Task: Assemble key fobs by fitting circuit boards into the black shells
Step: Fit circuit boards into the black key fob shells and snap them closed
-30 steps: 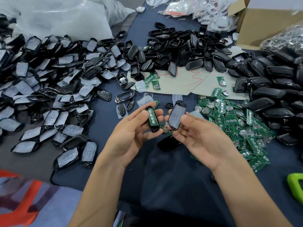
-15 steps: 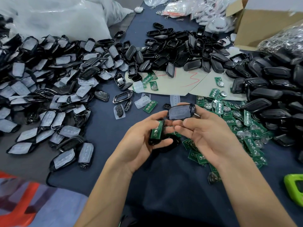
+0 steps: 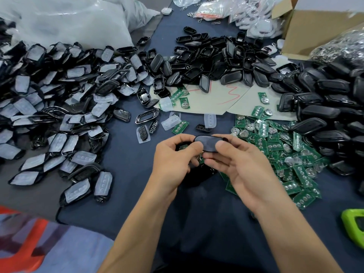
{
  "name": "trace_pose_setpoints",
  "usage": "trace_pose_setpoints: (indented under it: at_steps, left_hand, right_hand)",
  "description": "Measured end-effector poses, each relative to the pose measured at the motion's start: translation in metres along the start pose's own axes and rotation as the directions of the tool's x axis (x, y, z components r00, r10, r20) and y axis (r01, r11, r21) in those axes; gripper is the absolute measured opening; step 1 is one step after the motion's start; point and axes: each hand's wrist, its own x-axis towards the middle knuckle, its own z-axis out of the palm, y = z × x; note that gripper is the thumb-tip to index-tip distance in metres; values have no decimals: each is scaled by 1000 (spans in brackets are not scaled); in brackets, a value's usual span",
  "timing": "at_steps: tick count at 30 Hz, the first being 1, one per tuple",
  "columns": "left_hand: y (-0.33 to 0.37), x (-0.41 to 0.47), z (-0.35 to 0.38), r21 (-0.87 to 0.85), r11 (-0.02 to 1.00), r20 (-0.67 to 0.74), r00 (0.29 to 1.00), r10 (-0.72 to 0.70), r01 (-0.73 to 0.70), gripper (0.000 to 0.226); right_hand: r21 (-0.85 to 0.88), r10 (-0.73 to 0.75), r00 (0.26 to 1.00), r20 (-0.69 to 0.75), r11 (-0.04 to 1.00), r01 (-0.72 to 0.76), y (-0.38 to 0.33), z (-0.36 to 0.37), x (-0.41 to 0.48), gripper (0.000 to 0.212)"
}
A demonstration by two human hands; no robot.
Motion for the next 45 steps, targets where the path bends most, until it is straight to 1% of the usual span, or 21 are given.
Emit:
trace_pose_setpoints:
  at_steps: [2, 3, 5, 7, 9, 10, 12, 14, 16, 19, 20, 22, 24, 27, 29, 32, 34, 38, 41, 43, 45]
  left_hand:
    - [6, 1, -8, 62, 997, 73, 996, 45, -49, 16]
    - [8, 1, -13, 90, 993, 126, 990, 63, -75, 21]
    - [14, 1, -21, 143, 983, 226, 971, 83, -117, 26]
    - [19, 2, -26, 176, 973, 304, 949, 89, -148, 22]
    - [23, 2, -29, 192, 967, 358, 929, 92, -170, 14]
    - [24, 2, -30, 196, 964, 380, 921, 92, -178, 9]
    - [23, 2, -32, 204, 961, 403, 911, 89, -184, 8]
    - [19, 2, -31, 212, 964, 374, 924, 73, -162, 10]
    - [13, 1, -28, 168, 982, 298, 954, 32, -85, 12]
    - [4, 0, -18, -79, 995, 177, 983, -46, 61, 28]
    - [2, 1, -15, -161, 984, 136, 989, -55, 77, 35]
    - [-1, 1, -11, -258, 962, 69, 995, -73, 89, 45]
    - [-2, 1, -6, -294, 952, 33, 996, -83, 89, 46]
    - [-2, -1, 1, -307, 950, -8, 998, -57, 51, 44]
    - [-2, -4, 6, -227, 974, -23, 1000, 4, -9, 48]
    - [1, -10, 14, -130, 983, -43, 991, 127, -131, 50]
    - [2, -12, 16, -116, 974, -66, 980, 188, -195, 46]
    - [-2, -16, 18, -142, 949, -86, 958, 272, -282, 39]
    - [-5, -17, 19, -190, 933, -99, 951, 291, -305, 39]
    - [-5, -18, 21, -220, 929, -77, 955, 287, -297, 39]
    - [-6, -20, 21, -208, 935, -42, 958, 284, -287, 40]
  right_hand:
    - [-55, 72, 997, 35, 996, -70, -5, -10, -2, 32]
    - [-100, 114, 992, 54, 989, -108, -8, -14, -2, 35]
    - [-208, 189, 975, 117, 965, -162, -13, -19, -4, 35]
    - [-277, 235, 948, 213, 945, -172, -15, -23, -5, 43]
    - [-295, 263, 913, 311, 940, -170, -15, -22, -5, 45]
    - [-292, 274, 901, 338, 940, -176, -15, -21, -5, 44]
    - [-271, 285, 892, 351, 943, -195, -12, -21, -3, 42]
    - [-224, 290, 890, 353, 949, -220, -6, -22, -1, 35]
    - [-157, 283, 899, 336, 957, -242, -1, -19, -1, 29]
    - [49, 264, 937, 231, 958, -282, 7, -13, -1, 36]
    - [110, 259, 950, 175, 953, -281, 9, -10, -1, 37]
    - [144, 246, 967, 60, 957, -253, 12, -5, -2, 30]
    - [116, 226, 974, -30, 968, -221, 14, -1, -4, 22]
    - [8, 143, 986, -84, 990, -143, 17, 10, -7, 26]
    - [-65, 69, 994, -84, 995, -75, 21, 20, -8, 19]
    - [-112, -3, 997, -73, 994, -5, 26, 34, -9, 20]
    - [-129, -25, 997, -78, 992, 14, 26, 39, -9, 20]
    - [-202, -57, 993, -102, 979, 35, 25, 41, -7, 22]
    - [-294, -98, 988, -121, 954, 58, 28, 40, -7, 19]
    - [-343, -106, 988, -113, 937, 62, 29, 41, -8, 14]
    - [-356, -99, 989, -113, 933, 53, 28, 42, -9, 14]
